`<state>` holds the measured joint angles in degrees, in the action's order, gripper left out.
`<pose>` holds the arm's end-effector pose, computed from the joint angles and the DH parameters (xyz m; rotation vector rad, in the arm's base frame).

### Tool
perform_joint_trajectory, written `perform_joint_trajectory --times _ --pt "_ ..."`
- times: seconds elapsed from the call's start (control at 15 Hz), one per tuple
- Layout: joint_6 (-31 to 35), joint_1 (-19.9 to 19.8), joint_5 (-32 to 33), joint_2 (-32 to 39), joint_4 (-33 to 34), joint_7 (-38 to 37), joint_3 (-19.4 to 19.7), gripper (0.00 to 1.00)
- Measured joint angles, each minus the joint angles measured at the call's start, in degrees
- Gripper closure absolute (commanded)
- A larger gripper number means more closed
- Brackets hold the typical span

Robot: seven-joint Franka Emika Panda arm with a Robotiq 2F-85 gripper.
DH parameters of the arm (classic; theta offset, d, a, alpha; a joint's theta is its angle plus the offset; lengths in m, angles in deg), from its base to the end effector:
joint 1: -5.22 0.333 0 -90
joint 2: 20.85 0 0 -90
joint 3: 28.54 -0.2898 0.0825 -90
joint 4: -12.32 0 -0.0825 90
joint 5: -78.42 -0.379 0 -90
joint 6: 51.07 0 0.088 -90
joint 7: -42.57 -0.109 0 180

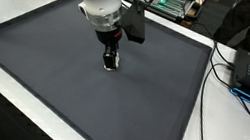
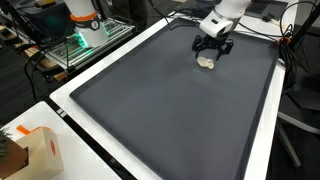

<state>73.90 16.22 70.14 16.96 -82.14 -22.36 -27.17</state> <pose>0.6421 0.1160 0.1985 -2.7075 1.5710 0.2511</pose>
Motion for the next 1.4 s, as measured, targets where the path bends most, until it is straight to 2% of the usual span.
perform_joint_trajectory --times 0.13,0.47,0.8,1.4 --pt "0.5 0.0 -0.3 0.0 -0.4 -0.3 0.0 0.23" --pt "1.2 -0.2 -0.7 0.0 -0.7 -0.4 0.0 0.63" --pt "1.2 -0.2 -0.7 0.0 -0.7 -0.4 -0.1 0.99" --pt "1.2 -0.2 -0.7 0.0 -0.7 -0.5 -0.1 0.97"
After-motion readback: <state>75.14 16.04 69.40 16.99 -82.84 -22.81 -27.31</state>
